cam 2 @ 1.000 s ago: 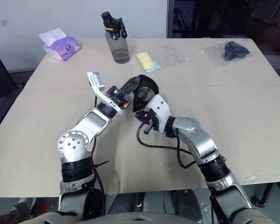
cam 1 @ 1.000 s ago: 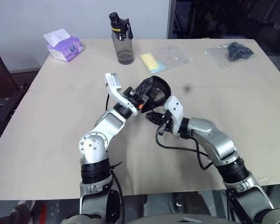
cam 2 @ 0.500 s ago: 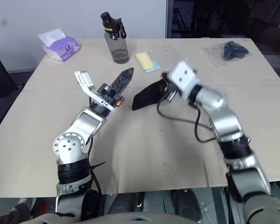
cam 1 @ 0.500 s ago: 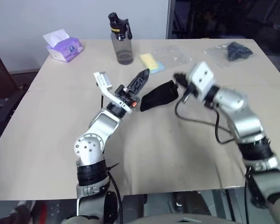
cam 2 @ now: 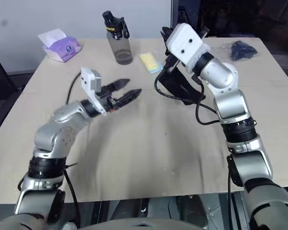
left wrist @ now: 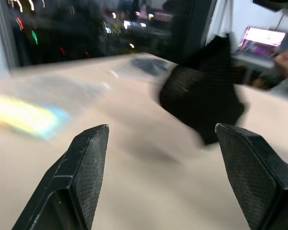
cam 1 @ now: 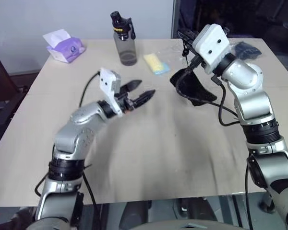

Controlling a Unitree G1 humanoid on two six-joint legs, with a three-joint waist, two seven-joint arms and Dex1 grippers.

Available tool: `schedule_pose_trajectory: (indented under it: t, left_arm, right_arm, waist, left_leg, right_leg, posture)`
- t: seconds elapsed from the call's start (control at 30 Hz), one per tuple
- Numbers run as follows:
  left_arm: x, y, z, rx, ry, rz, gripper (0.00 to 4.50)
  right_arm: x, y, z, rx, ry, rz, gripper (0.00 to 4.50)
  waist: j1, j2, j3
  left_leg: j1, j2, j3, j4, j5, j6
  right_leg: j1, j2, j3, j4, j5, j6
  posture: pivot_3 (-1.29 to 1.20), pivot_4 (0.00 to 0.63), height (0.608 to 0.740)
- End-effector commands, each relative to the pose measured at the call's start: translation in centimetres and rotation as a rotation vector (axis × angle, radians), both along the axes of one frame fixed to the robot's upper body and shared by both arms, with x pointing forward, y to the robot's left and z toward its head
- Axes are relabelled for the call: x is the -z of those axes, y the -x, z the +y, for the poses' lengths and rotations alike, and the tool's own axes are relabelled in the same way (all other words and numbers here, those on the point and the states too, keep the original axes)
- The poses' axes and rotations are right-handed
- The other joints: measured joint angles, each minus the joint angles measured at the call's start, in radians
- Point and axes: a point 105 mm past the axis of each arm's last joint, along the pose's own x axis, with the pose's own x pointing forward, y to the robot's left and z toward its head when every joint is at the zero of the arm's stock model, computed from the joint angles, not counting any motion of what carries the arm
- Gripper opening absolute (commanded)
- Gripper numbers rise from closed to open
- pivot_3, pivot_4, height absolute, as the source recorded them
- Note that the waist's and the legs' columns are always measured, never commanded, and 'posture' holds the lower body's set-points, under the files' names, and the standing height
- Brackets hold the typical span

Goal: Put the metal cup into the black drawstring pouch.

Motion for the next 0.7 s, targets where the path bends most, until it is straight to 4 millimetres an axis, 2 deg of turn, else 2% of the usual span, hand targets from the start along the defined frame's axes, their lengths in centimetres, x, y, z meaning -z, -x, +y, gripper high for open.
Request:
schedule_pose_trajectory:
  t: [0.03,0.13,0.2,0.47,0.7]
  left_arm:
    - [-3.8,0.6,-1.3,0.085,0.034,-0.170,3.66]
    - [-6.5,2.4,-4.4,0.236,0.136,-0.228,3.66]
    - [-7.7,3.0,-5.4,0.285,0.183,-0.239,3.66]
    - [-9.0,1.6,-5.1,0.234,0.215,-0.237,3.66]
    - [-8.4,1.0,-5.6,0.232,0.215,-0.213,3.66]
  right_arm:
    - [-2.2,1.4,0.3,-0.027,-0.021,-0.080,0.00]
    - [-1.4,1.1,0.3,-0.013,0.006,-0.065,0.00]
    - [-1.1,1.0,0.2,-0.010,0.013,-0.055,0.00]
    - [-1.0,1.8,1.4,-0.063,0.016,-0.050,0.00]
    - [-2.0,3.0,2.6,-0.129,-0.005,-0.073,0.00]
  waist:
    - [0.003,0.000,0.000]
    - [0.003,0.000,0.000]
    - [0.001,0.000,0.000]
    - [-0.005,0.000,0.000]
    - [-0.003,0.000,0.000]
  left_leg:
    - [0.000,0.000,0.000,0.000,0.000,0.000]
    - [-0.002,-0.002,0.000,0.001,0.000,0.000]
    - [-0.003,-0.002,0.000,0.001,0.000,0.000]
    - [-0.001,0.000,-0.002,0.000,0.000,0.000]
    - [-0.001,-0.001,-0.001,0.000,0.000,0.000]
  right_leg:
    - [0.000,0.000,0.000,0.000,0.000,0.000]
    - [0.000,-0.002,-0.001,-0.001,0.002,0.004]
    - [0.000,-0.003,0.000,-0.001,0.002,0.004]
    - [-0.001,0.000,-0.001,0.002,0.002,0.004]
    - [-0.001,-0.001,-0.001,0.001,0.002,0.005]
  posture:
    - [0.00,0.150,0.740]
    - [0.00,0.150,0.740]
    - [0.00,0.150,0.740]
    - [0.00,0.150,0.740]
    - [0.00,0.150,0.740]
